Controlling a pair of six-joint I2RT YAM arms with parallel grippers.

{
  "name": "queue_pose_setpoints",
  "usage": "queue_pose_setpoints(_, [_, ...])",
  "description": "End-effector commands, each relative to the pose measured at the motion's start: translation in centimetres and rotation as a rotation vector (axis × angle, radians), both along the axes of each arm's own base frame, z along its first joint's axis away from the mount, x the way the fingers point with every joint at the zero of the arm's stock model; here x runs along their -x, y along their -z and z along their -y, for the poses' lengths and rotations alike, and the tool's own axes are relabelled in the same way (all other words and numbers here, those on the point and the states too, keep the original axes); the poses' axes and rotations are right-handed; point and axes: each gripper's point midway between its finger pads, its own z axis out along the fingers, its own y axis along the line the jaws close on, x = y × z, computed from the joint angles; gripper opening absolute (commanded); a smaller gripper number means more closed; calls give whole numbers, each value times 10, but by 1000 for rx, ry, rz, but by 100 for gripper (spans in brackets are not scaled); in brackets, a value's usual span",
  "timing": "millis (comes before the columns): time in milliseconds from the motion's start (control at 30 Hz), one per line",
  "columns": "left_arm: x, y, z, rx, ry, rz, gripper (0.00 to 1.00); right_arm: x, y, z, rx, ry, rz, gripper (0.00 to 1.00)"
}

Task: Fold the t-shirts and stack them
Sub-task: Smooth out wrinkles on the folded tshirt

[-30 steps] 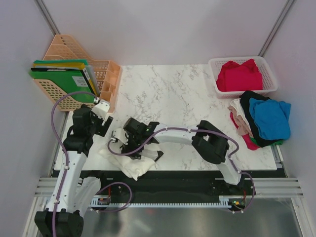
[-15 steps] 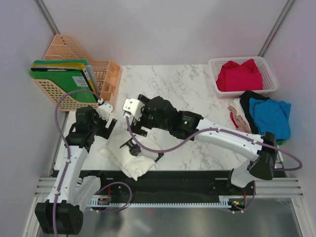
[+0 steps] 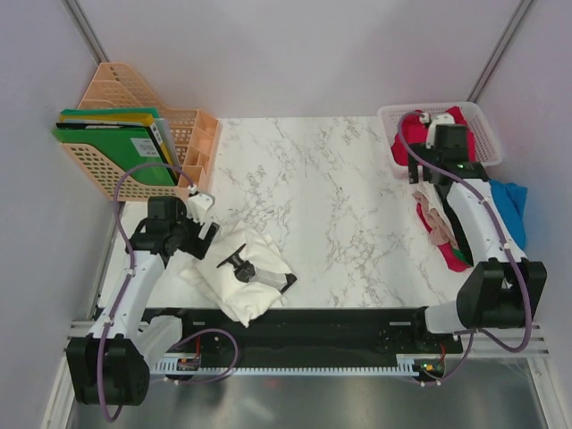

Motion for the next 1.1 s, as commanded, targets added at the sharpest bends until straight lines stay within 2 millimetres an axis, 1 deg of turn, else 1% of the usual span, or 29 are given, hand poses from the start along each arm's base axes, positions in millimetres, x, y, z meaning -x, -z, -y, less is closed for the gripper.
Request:
queue_pose_setpoints(0, [-11, -5, 7, 49, -5, 32, 100, 31, -22, 20, -180, 51, 75, 98])
queue_pose_setpoints(33, [-11, -6, 7, 50, -4, 43, 100, 36, -23, 23, -174, 52, 81, 98])
queue_pose_setpoints(67, [-9, -3, 7, 50, -1, 40, 100, 41, -27, 27, -160, 59, 91, 98])
queue_pose_setpoints(100, [-7, -2, 7, 51, -1, 39, 100, 48, -38, 33, -129, 62, 113, 98])
queue_pose_setpoints(167, [-3, 4, 7, 51, -4, 31, 100, 61, -42, 40, -118, 86, 104, 98])
queue_pose_setpoints(233, [0, 8, 6, 48, -8, 25, 100, 77, -47, 61, -100, 147, 96, 98])
queue_pose_setpoints(267, [2, 13, 5, 45, -9, 19, 100, 90, -53, 86, -86, 229, 117, 98])
queue_pose_setpoints(300, [4, 16, 5, 44, -13, 11, 100, 96, -56, 96, -88, 261, 131, 98])
queue_pose_setpoints(367, [4, 17, 4, 43, -14, 12, 100, 108, -57, 113, -121, 311, 155, 98])
queue_pose_setpoints(400, [4, 15, 5, 46, -12, 17, 100, 122, -54, 129, -143, 367, 162, 98])
queue_pose_setpoints(433, [3, 13, 6, 49, -9, 21, 100, 123, -50, 128, -190, 357, 167, 98])
queue_pose_setpoints(500, [1, 8, 8, 61, -6, 30, 100, 130, -34, 143, -208, 420, 133, 98])
queue_pose_setpoints(567, [0, 5, 8, 63, -10, 37, 100, 132, -4, 147, -254, 446, 63, 98])
queue_pose_setpoints(600, [1, 6, 7, 61, -14, 36, 100, 131, 10, 145, -279, 440, 37, 98])
queue_pose_setpoints(667, [4, 9, 7, 56, -9, 31, 100, 125, 24, 140, -326, 421, 15, 98])
queue_pose_setpoints(767, [3, 10, 5, 48, -14, 33, 100, 124, 36, 149, -323, 464, 10, 98])
queue_pose_setpoints(867, [3, 10, 5, 49, -15, 27, 100, 120, 34, 154, -318, 482, 20, 98])
queue_pose_setpoints(933, [3, 11, 6, 55, -10, 24, 100, 118, 28, 163, -283, 498, 46, 98])
queue_pose_setpoints(1000, [4, 13, 7, 55, -6, 18, 100, 121, 19, 176, -236, 514, 60, 98])
queue_pose_setpoints(1067, [4, 12, 8, 57, -4, 21, 100, 126, 10, 187, -237, 524, 88, 98])
